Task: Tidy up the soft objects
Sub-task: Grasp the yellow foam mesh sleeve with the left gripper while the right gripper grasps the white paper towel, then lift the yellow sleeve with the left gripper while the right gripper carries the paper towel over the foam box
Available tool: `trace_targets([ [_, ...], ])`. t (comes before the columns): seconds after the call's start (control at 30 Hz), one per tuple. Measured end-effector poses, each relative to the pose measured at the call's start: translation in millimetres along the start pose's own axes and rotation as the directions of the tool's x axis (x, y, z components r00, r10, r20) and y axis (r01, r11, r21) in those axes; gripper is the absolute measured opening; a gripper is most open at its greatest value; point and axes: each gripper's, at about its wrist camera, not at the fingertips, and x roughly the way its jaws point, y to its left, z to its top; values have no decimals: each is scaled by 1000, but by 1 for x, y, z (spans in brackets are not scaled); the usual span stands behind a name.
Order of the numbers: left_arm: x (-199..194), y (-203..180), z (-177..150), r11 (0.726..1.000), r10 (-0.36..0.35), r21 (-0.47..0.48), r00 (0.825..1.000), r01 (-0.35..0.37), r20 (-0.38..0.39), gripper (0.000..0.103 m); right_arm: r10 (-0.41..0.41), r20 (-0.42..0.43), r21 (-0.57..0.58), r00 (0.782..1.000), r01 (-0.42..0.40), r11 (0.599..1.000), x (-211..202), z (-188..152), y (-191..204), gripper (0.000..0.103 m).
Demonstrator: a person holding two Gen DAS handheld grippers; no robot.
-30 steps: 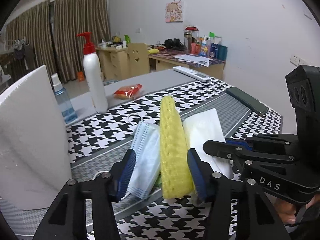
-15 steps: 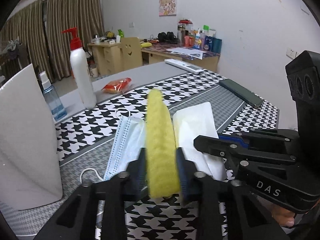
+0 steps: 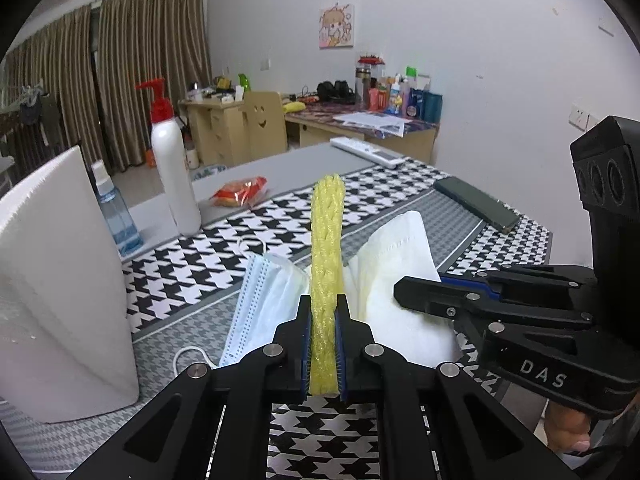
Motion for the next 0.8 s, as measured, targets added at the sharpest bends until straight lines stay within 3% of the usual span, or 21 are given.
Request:
trace_targets([
  [0.8,-78,30,-4,994,105,-51,979,-98,173,10,-4,121,-111,993,17,994,-43,25,43,8],
])
